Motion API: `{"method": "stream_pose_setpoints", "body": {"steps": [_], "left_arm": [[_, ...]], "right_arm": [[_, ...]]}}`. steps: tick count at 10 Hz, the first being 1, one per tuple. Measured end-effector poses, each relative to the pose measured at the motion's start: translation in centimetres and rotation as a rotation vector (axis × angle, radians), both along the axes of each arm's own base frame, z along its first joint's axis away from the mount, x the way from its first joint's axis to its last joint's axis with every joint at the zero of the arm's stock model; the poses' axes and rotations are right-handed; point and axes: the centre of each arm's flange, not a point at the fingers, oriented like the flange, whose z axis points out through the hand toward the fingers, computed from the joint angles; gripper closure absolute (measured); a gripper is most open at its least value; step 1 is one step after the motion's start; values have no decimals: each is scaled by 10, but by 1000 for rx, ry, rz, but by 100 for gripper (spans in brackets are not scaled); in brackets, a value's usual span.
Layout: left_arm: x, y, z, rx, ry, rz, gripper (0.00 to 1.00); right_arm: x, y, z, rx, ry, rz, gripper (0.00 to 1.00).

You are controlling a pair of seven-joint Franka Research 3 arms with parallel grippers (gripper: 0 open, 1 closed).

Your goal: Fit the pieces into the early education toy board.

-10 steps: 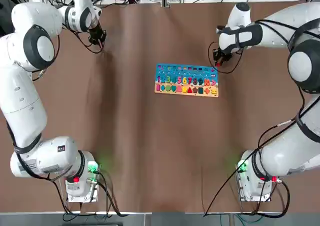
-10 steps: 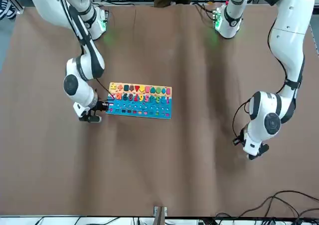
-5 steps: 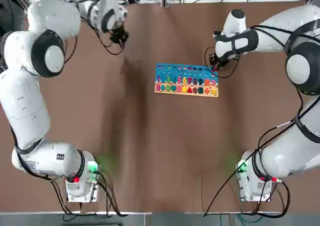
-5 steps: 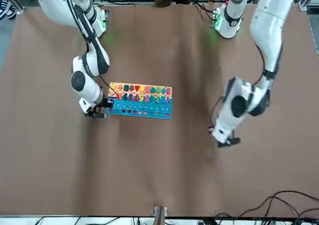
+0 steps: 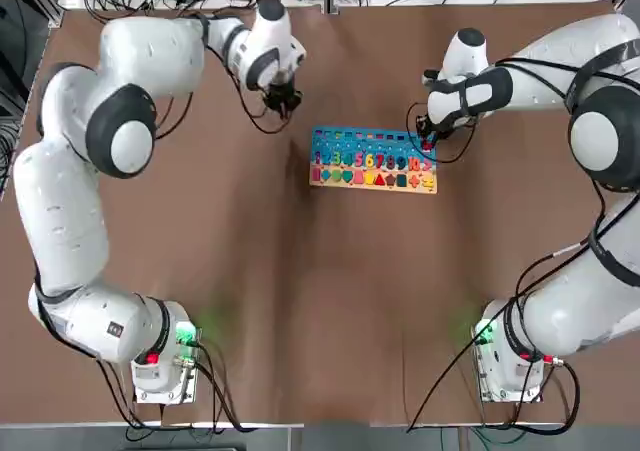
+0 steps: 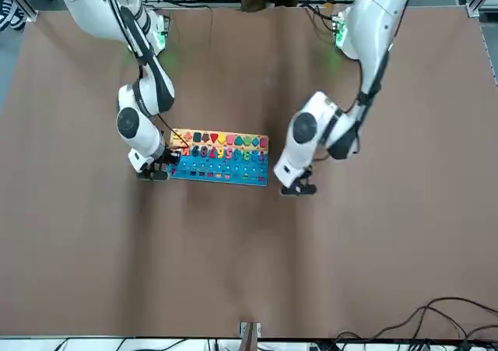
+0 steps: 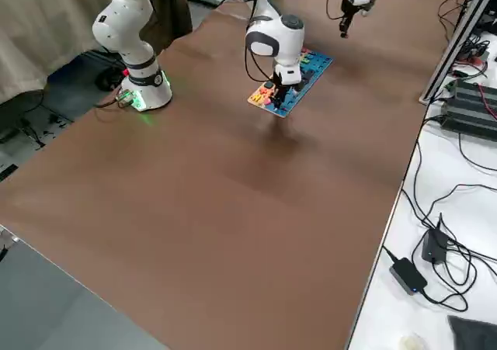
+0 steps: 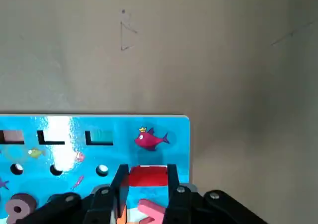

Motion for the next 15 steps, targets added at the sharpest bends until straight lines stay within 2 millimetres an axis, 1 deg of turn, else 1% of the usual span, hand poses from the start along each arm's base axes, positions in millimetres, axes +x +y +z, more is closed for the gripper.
{"method": "stream_pose_setpoints", "body": {"steps": [1, 3, 5, 8, 10, 13, 15], "left_arm": [[-17, -20, -2, 4, 4, -19, 86], [-39, -44, -6, 9, 10, -55, 86], [-50, -59, -11, 8, 14, -76, 86], [-68, -76, -28, 18, 36, -106, 86], [-71, -80, -33, 19, 41, -114, 86], [-63, -85, -34, 5, 34, -109, 86], [-66, -89, -40, 6, 41, -114, 86]], "right_arm": [[-2, 2, -1, 0, -1, 5, 65], [-3, 4, -2, 1, -4, 9, 65], [-3, 4, -2, 3, -13, 7, 65], [-6, 1, -5, 0, -7, 6, 65], [-7, 1, -8, 0, -9, 5, 65], [-7, 0, -8, 0, -11, 4, 65], [-6, -1, -8, -1, -11, 1, 65]]}}
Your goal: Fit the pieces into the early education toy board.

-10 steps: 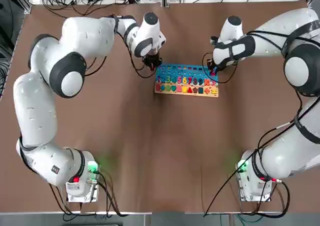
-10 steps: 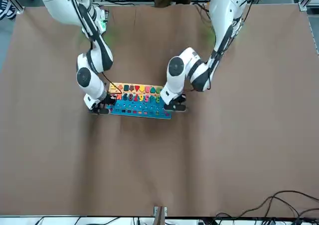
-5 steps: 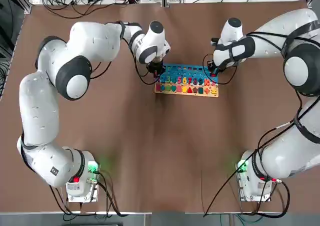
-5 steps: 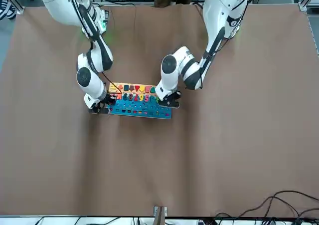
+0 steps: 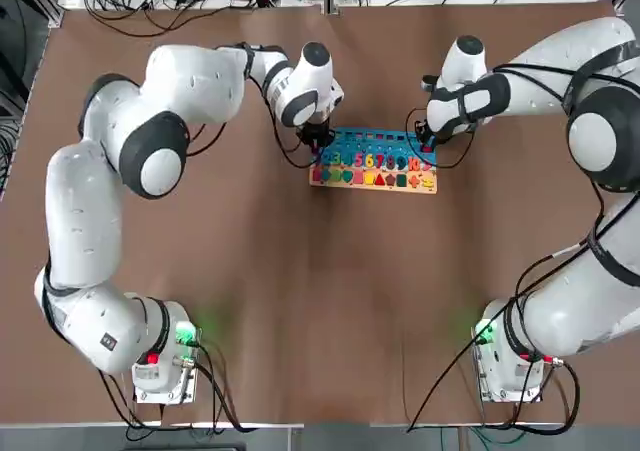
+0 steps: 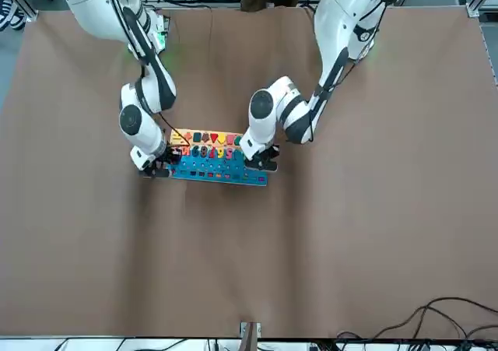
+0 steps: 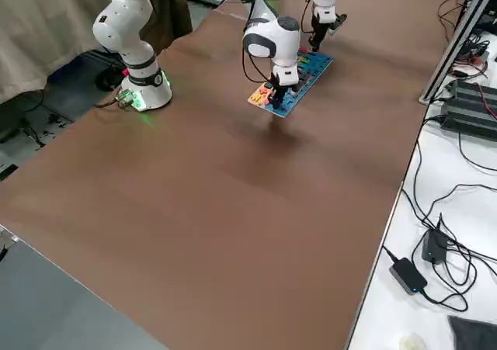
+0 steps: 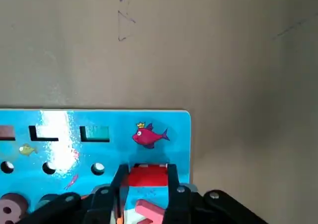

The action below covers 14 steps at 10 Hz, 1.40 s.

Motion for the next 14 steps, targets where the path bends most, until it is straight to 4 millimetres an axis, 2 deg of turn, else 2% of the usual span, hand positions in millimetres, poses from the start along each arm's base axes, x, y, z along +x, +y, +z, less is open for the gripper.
{"method": "stream_pose_setpoints", "body": {"steps": [5, 7, 8, 9, 12, 13, 14], "left_arm": [[-13, -10, -7, 6, 10, -24, 86], [-15, -11, -8, 6, 12, -27, 86], [-15, -11, -9, 7, 13, -27, 86], [-16, -11, -10, 7, 16, -25, 86], [-16, -10, -10, 3, 24, -15, 86], [-16, -10, -10, 3, 24, -13, 86], [-15, -10, -10, 1, 27, -9, 86]], "right_arm": [[0, -4, -4, -3, 2, -6, 65], [-1, -4, -5, -3, 3, -6, 61], [-1, -4, -5, -4, 4, -6, 54], [-1, -4, -6, -4, 5, -6, 39], [1, -5, -4, -5, 4, -9, 34], [5, -8, 4, -6, 10, -14, 32], [14, -12, 22, -9, 23, -25, 25]]}}
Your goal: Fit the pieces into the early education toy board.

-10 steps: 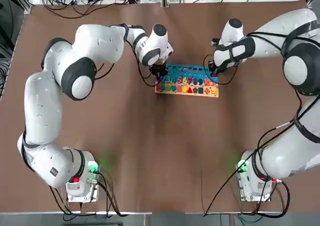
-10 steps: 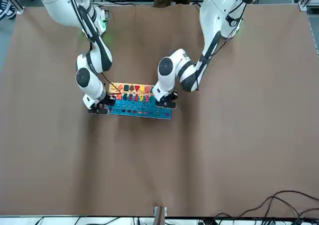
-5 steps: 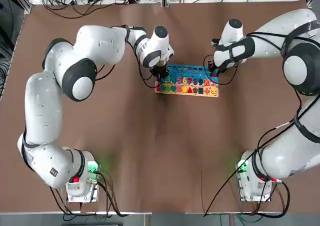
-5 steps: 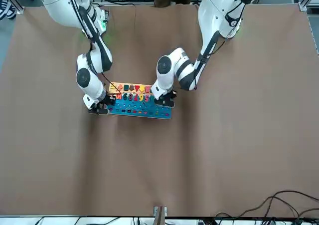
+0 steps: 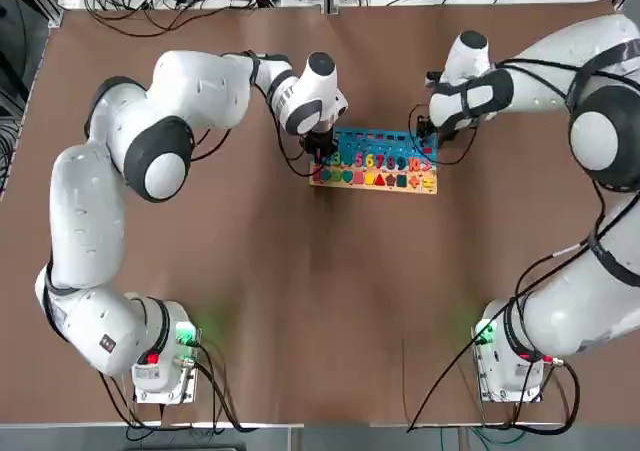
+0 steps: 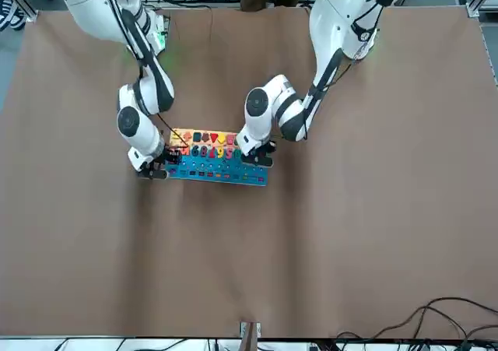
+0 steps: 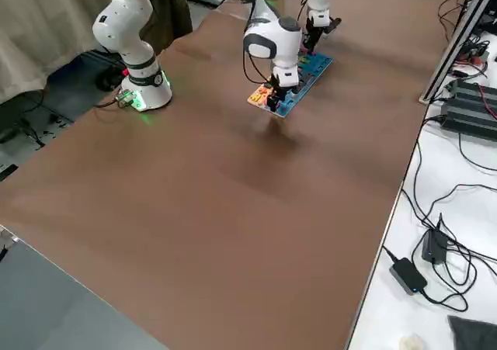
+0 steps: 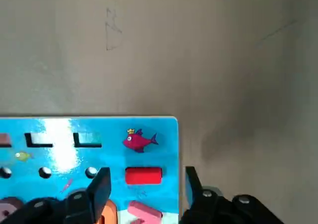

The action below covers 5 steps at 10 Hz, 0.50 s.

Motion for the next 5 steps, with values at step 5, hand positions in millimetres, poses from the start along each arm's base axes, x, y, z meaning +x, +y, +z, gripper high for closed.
{"method": "stream_pose_setpoints", "body": {"steps": [5], "left_arm": [[8, 8, 0, -11, 18, 39, 86]], "right_arm": [[58, -63, 182, 17, -51, -113, 1]]}}
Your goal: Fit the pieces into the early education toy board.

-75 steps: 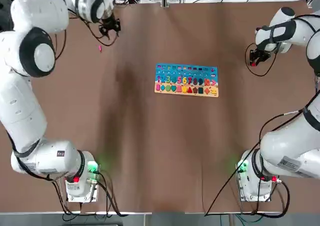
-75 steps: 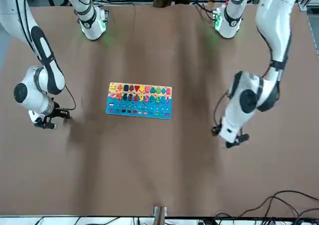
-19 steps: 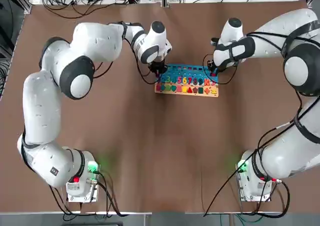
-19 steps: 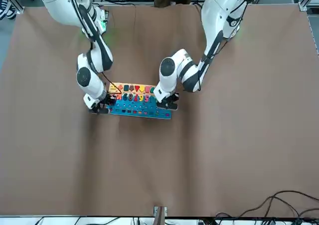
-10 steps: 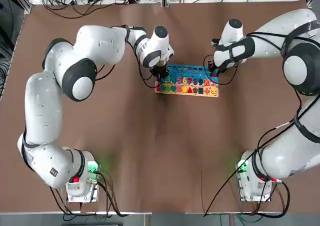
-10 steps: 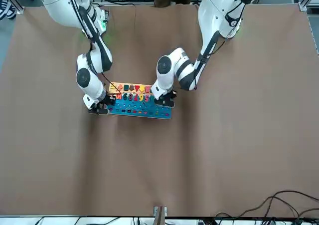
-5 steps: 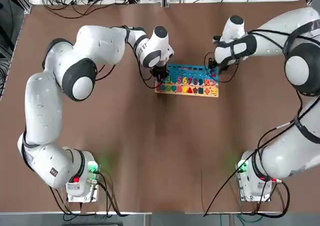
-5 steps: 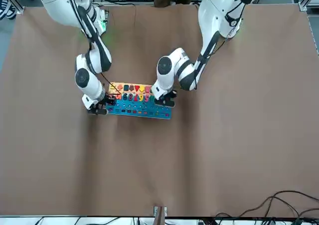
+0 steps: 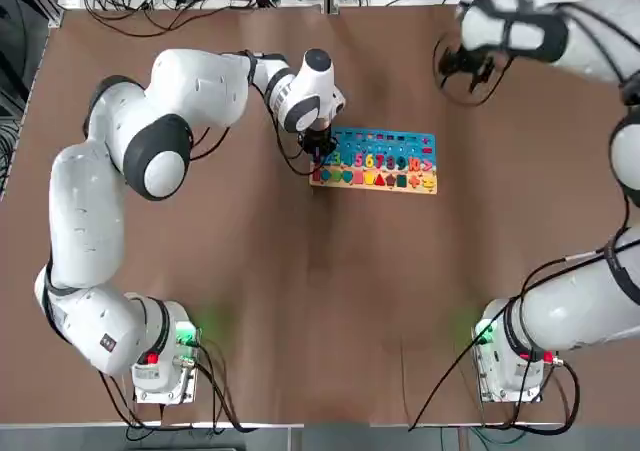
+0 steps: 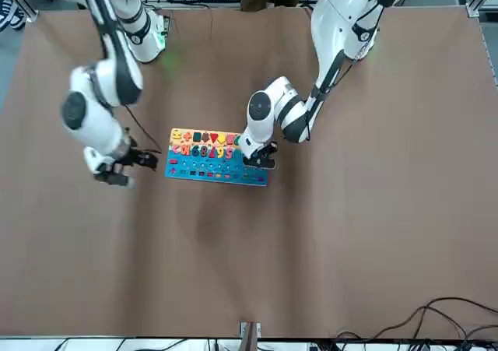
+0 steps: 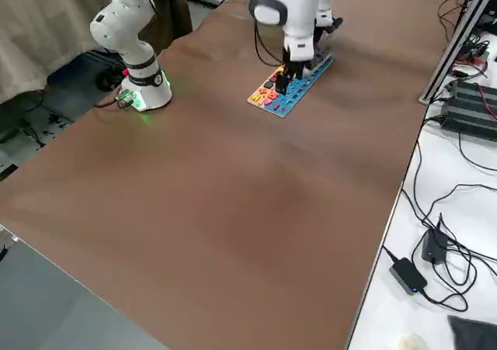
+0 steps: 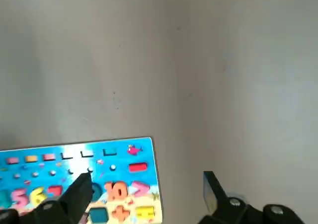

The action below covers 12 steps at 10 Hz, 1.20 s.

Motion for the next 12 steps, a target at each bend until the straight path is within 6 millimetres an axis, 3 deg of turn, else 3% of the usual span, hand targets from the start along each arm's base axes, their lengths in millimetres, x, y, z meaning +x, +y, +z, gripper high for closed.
{"method": "stream_pose_setpoints", "body": {"steps": [3, 5, 7, 9, 12], "left_arm": [[1, 1, 0, -2, 2, -2, 86], [1, 1, 0, -2, 2, -6, 86], [1, 1, 0, -3, 3, -29, 86], [1, 0, 0, -5, 3, -43, 86], [0, -1, 0, -6, 3, -44, 86]], "right_arm": [[18, -48, 140, 7, -17, -65, 1], [22, -69, 198, -11, -71, -54, 1], [23, -94, 224, -20, -102, -67, 1], [23, -125, 237, -22, -119, -115, 1], [19, -141, 233, -23, -75, -140, 1]]}}
